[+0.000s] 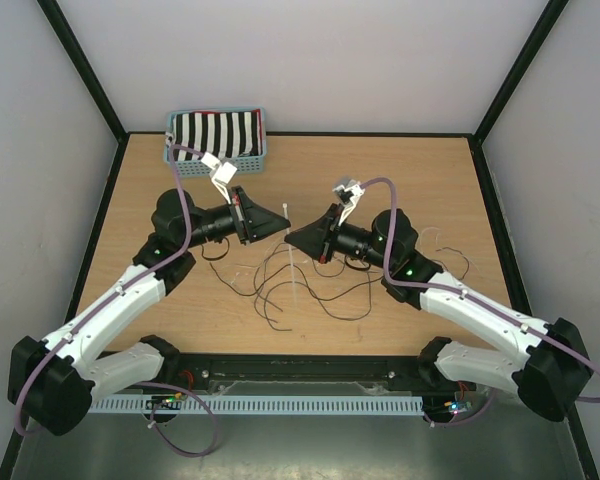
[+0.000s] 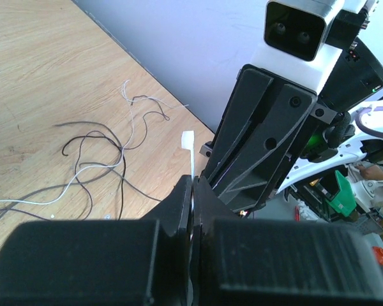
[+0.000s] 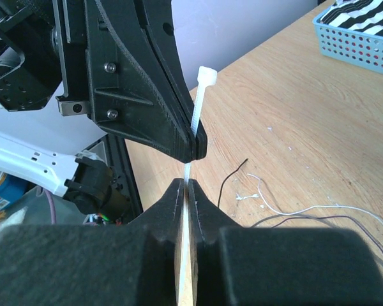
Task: Zip-tie the wires
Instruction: Pick up the ribbon at the center of the board, then tie the cable at the center of the board.
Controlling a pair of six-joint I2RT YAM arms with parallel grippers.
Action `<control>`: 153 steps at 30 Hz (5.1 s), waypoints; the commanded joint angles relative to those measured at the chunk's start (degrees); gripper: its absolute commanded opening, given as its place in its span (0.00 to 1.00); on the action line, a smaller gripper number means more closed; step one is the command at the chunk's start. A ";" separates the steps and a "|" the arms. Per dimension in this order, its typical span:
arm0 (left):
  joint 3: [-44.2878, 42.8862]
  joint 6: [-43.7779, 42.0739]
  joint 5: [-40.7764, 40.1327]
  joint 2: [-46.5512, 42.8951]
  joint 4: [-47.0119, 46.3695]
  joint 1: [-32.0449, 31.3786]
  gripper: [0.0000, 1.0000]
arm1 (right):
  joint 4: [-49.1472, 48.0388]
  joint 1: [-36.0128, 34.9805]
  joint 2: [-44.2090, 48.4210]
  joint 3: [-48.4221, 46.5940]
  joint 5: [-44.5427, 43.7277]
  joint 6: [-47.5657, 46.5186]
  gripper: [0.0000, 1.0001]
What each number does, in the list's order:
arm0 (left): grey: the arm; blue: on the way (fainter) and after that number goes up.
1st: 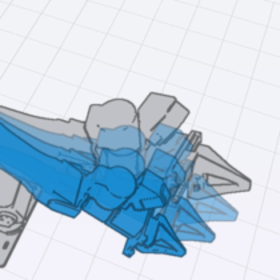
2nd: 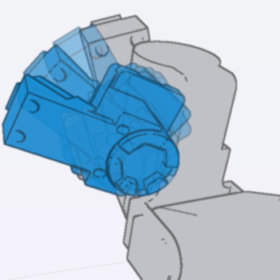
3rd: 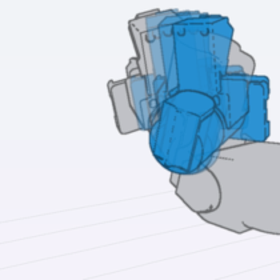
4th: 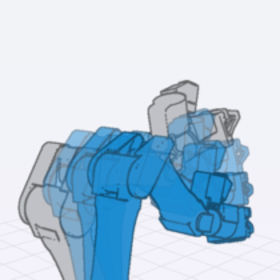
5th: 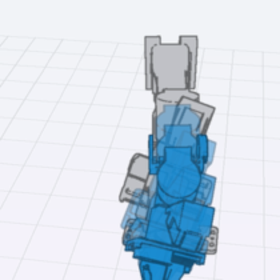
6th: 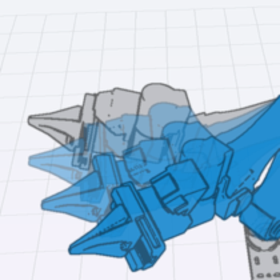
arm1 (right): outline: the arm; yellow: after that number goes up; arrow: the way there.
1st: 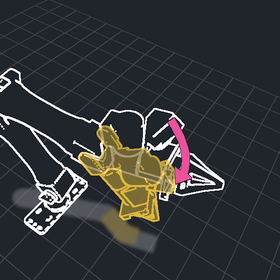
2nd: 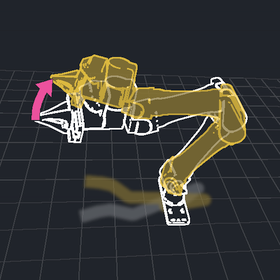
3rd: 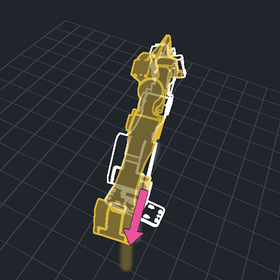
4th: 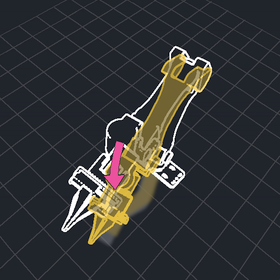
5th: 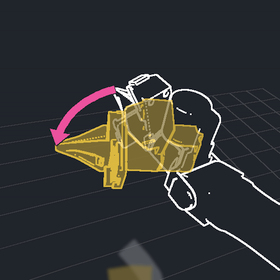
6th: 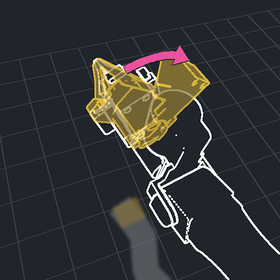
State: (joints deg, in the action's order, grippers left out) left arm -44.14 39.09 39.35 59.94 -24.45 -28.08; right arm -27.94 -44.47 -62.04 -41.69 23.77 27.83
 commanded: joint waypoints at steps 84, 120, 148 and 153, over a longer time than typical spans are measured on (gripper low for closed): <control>-8.09 -10.41 14.52 53.70 -26.73 13.20 0.00 | -3.41 -8.81 21.11 28.08 -10.87 -38.90 0.81; -14.48 -16.46 16.21 49.17 -19.43 16.75 0.00 | -4.73 -19.60 4.75 24.47 -17.41 -51.12 0.83; -4.19 -17.57 11.96 44.29 -19.44 11.33 0.00 | -13.20 -24.93 -9.43 22.97 -19.88 -60.32 0.90; -4.90 -17.06 12.49 45.67 -19.49 11.38 0.00 | -13.18 -26.03 -18.69 17.53 -23.70 -66.35 0.91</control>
State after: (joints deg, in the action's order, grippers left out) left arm -48.73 21.76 51.42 105.51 -42.50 -16.71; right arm -37.89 -69.76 -76.18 -19.62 3.36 -32.29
